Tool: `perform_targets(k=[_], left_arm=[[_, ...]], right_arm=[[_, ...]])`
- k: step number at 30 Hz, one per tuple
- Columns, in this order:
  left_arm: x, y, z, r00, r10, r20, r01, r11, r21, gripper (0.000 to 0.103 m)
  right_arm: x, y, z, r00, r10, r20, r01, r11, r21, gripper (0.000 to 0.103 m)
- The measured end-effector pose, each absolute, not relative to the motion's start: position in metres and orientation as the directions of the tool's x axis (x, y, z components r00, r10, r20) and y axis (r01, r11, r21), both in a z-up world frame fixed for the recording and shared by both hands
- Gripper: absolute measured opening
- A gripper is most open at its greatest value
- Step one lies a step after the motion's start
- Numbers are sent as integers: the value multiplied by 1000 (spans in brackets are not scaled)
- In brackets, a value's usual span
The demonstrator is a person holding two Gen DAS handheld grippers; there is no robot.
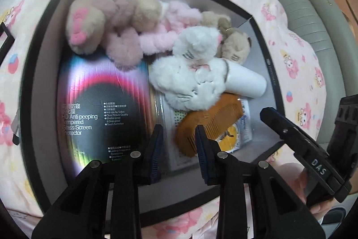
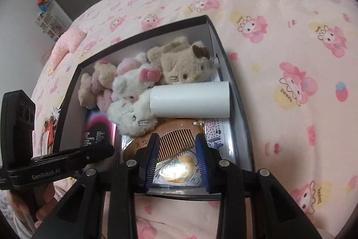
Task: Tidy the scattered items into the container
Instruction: 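Lower the comb into the box and open the right gripper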
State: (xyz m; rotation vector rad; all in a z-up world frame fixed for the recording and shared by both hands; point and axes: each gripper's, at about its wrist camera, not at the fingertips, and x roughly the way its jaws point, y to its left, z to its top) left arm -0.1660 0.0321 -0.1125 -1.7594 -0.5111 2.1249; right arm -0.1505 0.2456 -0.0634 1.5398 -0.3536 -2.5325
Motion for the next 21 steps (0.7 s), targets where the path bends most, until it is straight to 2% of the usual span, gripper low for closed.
perform_targets(k=[5, 9, 12, 17, 20, 21], left_arm=[[-174, 49, -120, -150, 439, -886, -34, -898, -439, 29], [-177, 54, -122, -112, 534, -838, -19, -844, -535, 29], [-166, 46, -114, -141, 500, -855, -45, -866, -499, 29], [-157, 43, -114, -62, 518, -853, -99, -854, -511, 29], [-163, 49, -121, -19, 517, -856, -99, -853, -513, 24], [-165, 52, -124, -22, 497, -867, -102, -864, -493, 19]], right_arm=[[-160, 233, -77, -395, -237, -887, 30, -969, 246, 29], [-158, 231, -76, -409, -211, -888, 36, -976, 215, 29], [-158, 232, -75, -408, -224, -885, 33, -973, 230, 29], [-160, 237, -73, -417, -250, -874, 20, -964, 267, 29], [-162, 236, -74, -416, -247, -875, 24, -965, 261, 29], [-162, 236, -74, -416, -248, -875, 26, -965, 261, 29]])
